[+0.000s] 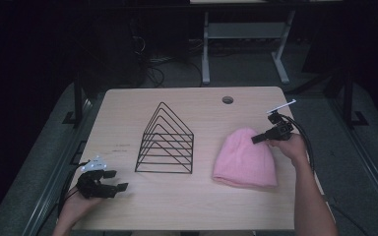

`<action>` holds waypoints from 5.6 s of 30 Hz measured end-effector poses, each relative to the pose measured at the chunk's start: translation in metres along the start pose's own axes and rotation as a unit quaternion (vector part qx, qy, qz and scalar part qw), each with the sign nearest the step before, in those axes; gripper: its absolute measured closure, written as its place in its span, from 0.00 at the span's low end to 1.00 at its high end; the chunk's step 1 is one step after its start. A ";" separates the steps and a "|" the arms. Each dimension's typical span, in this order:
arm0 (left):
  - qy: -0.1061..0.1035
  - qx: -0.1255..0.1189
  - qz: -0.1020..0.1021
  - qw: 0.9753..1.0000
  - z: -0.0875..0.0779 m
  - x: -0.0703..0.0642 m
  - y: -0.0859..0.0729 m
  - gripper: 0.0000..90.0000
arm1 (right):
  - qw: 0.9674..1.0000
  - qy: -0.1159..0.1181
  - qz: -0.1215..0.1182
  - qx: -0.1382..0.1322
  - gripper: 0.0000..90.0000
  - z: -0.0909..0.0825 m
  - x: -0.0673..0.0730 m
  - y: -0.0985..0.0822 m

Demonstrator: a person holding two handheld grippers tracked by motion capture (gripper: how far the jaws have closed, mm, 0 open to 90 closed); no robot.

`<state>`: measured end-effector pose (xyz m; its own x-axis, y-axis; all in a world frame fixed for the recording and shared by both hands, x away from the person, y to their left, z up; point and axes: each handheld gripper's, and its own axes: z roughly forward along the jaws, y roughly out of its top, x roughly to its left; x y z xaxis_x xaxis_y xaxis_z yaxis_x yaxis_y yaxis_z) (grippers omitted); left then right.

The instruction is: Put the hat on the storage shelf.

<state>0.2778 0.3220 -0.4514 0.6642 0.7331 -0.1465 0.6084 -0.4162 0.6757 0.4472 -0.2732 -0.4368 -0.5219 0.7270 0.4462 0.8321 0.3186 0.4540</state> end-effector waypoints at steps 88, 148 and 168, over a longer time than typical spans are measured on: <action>-0.097 -0.050 0.138 0.984 -0.073 -0.053 0.182 0.29 | 0.935 0.083 -0.322 -0.124 0.89 -0.139 0.304 0.155; -0.063 -0.002 0.105 0.993 -0.041 -0.009 0.168 0.92 | 0.930 0.143 -0.318 -0.119 0.87 -0.044 0.297 0.154; -0.038 0.042 0.109 0.992 -0.020 -0.006 0.138 0.92 | 0.925 0.184 -0.323 -0.076 0.85 -0.008 0.284 0.123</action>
<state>0.3491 0.2708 -0.3428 0.8129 0.5792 -0.0604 0.4790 -0.6061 0.6349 0.4001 -0.0322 -0.2481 -0.9529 0.1505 0.2632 0.3030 0.5045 0.8085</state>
